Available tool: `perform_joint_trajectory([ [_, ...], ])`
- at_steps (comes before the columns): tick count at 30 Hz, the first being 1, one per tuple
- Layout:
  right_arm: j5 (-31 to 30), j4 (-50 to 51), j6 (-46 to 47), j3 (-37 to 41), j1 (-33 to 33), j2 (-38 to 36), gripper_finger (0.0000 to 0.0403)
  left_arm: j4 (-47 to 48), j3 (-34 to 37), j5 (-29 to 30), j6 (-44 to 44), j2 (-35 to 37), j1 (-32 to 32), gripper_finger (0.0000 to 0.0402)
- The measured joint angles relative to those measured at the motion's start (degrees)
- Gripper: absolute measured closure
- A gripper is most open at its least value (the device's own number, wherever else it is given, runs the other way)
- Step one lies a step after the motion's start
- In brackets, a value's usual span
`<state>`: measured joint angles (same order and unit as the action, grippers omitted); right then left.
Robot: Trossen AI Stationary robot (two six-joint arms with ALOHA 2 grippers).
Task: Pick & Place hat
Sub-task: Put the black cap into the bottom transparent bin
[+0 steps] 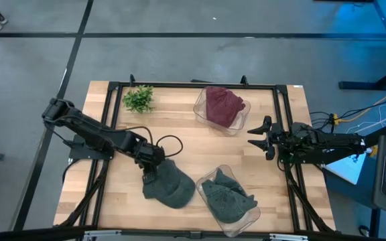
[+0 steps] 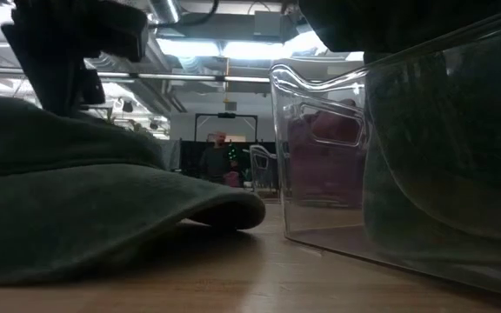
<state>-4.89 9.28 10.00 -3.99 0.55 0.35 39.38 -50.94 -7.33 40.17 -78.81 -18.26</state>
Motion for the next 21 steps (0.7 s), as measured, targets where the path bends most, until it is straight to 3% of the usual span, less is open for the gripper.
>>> perform_joint_trajectory([
  [9, -0.02, 0.00, -10.64, 0.00, -0.02, 0.00, 0.0189, -0.64, -0.02, -1.25, 1.34, 5.96, 0.04, 0.0353],
  [17, -0.02, 0.00, -11.98, 0.00, -0.01, 0.01, 0.0189, -5.64, -0.09, -1.22, 3.47, 12.90, 0.04, 0.0353],
  [21, -0.02, 0.00, -11.76, 0.00, 0.00, 0.01, 0.0189, -5.69, -1.54, -1.25, 0.05, 16.06, -0.03, 0.0353],
])
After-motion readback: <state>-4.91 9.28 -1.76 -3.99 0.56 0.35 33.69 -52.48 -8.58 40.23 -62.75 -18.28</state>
